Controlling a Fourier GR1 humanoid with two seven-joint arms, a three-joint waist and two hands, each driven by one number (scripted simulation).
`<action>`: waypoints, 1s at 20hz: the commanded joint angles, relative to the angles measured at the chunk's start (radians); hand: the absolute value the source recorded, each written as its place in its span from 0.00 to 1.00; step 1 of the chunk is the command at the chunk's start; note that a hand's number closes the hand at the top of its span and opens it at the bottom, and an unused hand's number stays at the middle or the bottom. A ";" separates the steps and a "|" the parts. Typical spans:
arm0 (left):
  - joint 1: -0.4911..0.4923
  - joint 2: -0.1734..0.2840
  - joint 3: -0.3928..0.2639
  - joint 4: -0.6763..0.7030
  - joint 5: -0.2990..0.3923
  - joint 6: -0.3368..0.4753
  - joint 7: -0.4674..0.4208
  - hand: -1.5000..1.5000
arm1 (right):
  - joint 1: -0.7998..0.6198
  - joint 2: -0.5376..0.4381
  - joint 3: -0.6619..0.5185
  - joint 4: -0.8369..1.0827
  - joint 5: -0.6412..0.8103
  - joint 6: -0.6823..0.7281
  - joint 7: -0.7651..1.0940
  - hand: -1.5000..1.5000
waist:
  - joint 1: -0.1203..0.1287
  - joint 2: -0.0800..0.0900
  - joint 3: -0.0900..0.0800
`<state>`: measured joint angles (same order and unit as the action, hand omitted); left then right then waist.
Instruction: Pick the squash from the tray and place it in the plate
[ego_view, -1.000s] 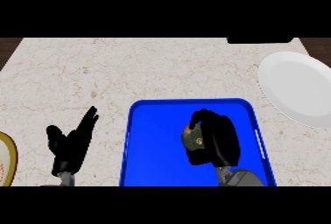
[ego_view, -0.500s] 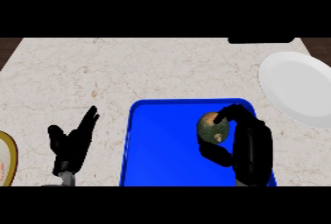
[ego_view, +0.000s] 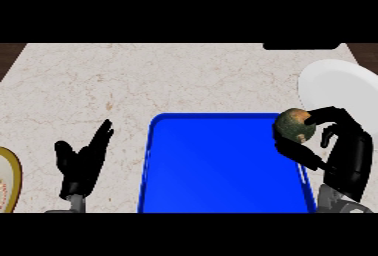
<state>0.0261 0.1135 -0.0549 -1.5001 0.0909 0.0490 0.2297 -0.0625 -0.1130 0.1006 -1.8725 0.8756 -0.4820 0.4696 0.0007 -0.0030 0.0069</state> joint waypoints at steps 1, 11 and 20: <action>0.004 -0.024 -0.007 0.098 -0.008 -0.014 -0.058 0.50 | -0.038 -0.088 -0.161 0.117 -0.166 -0.054 -0.144 1.00 | -0.001 0.006 -0.006; -0.018 0.001 0.006 0.009 0.023 -0.037 0.063 0.50 | -0.300 -0.246 -0.444 0.687 -0.413 -0.150 -0.497 1.00 | 0.022 0.011 -0.004; -0.019 -0.035 -0.019 0.033 -0.021 -0.007 0.029 0.50 | -0.551 -0.459 -0.611 1.194 -0.538 -0.067 -0.803 1.00 | 0.040 0.017 -0.003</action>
<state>-0.0092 0.0861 -0.0646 -1.4788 0.0622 0.0495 0.2279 -0.5119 -0.4970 -0.4455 -0.8752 0.3803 -0.5633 -0.2260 0.0324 0.0070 0.0088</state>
